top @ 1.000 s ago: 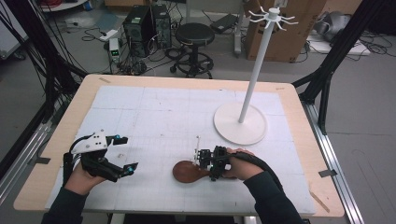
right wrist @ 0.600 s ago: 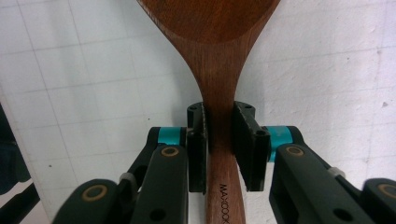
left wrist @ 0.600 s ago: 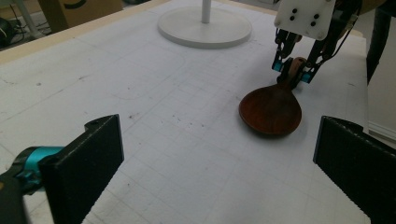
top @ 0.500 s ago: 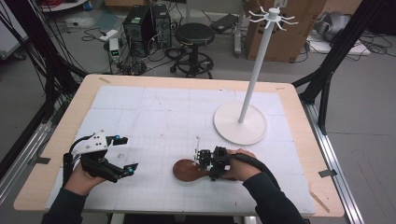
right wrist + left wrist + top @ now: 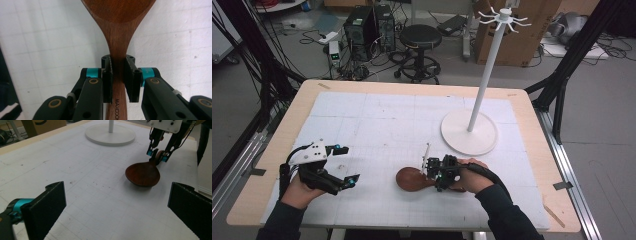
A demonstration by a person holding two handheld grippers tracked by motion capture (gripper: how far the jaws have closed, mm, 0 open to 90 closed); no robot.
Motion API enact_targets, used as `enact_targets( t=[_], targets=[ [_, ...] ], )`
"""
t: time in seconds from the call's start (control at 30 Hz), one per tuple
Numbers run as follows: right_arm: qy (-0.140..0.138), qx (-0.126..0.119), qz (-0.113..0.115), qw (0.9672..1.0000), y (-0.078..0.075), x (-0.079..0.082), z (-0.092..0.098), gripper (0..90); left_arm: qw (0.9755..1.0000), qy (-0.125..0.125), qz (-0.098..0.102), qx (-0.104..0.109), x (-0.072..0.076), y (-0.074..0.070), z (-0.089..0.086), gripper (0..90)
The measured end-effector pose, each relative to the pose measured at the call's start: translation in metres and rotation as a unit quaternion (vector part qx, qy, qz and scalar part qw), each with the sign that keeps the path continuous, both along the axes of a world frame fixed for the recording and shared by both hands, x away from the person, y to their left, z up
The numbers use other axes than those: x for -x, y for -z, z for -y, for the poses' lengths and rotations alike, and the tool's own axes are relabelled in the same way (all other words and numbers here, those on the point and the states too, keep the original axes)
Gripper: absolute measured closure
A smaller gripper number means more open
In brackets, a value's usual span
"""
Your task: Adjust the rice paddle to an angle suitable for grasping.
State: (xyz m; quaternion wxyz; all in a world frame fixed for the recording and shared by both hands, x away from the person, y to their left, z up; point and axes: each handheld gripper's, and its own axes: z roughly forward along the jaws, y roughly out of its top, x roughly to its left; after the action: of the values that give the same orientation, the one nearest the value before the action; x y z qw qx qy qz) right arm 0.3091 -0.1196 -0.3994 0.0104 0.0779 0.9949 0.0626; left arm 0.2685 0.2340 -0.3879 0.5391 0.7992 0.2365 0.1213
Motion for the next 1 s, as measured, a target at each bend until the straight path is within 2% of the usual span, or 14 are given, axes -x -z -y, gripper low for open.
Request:
enact_targets(
  t=[0.23, 0.63, 0.77, 1.0],
  targets=[
    [-0.01, -0.006, 0.004, 0.9999, -0.009, -0.002, -0.007, 78.7, 1.0, 0.0, 0.0, 0.001, 0.0, 0.0, 0.0, 2.4],
    [-0.059, 0.004, 0.001, 0.9983, -0.013, -0.008, -0.051, 78.6, 1.0, 0.002, 0.002, 0.003, 0.0, -0.001, -0.001, 2.4],
    [-0.068, 0.007, 0.0, 0.9976, -0.012, -0.011, -0.068, 78.6, 1.0, 0.0, 0.002, 0.006, 0.0, -0.001, -0.003, 2.4],
    [-0.08, 0.006, -0.003, 0.9967, -0.011, -0.015, -0.086, 78.6, 1.0, -0.001, 0.002, 0.007, 0.0, -0.001, -0.005, 2.4]
  ],
)
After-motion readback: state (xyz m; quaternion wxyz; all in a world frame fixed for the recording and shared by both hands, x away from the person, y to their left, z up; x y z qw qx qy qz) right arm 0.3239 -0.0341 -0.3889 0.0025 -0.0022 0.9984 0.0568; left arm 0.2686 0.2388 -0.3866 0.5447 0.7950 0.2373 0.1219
